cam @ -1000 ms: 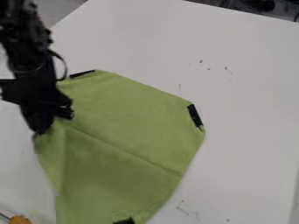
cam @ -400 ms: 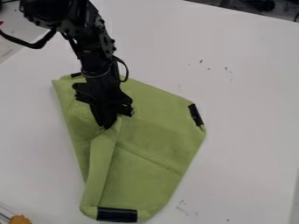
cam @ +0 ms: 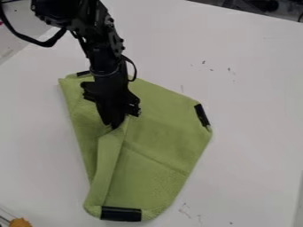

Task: Fold the cloth from bottom left to top right

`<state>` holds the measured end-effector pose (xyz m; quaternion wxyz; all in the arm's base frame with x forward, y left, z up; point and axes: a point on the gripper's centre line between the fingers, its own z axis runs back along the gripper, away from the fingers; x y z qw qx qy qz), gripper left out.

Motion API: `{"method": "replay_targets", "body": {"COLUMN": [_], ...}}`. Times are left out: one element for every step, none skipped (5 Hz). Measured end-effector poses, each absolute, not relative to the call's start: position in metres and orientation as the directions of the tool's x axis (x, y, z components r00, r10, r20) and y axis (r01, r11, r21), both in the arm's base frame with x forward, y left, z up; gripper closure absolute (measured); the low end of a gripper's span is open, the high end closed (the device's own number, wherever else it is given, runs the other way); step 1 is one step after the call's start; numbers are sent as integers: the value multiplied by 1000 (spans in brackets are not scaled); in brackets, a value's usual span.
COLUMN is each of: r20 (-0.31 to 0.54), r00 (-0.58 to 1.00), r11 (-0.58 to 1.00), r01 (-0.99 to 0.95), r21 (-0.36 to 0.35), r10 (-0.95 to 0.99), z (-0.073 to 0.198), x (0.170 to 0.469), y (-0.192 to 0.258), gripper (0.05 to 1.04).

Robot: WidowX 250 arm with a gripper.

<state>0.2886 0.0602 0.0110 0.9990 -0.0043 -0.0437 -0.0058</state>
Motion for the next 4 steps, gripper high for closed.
{"method": "replay_targets", "body": {"r20": [64,82,154,196], "r00": [998,997,986,979], "r11": [1000,1000,997,997], "r01": [12,-2,-45,-47], "r21": [2,-15,-69,-65], "r10": [-12,3,56,58], "z": [20,29,32,34], "x": [291,303,318,331], "y": [56,43,25,15], "gripper": [584,278,83,82]}}
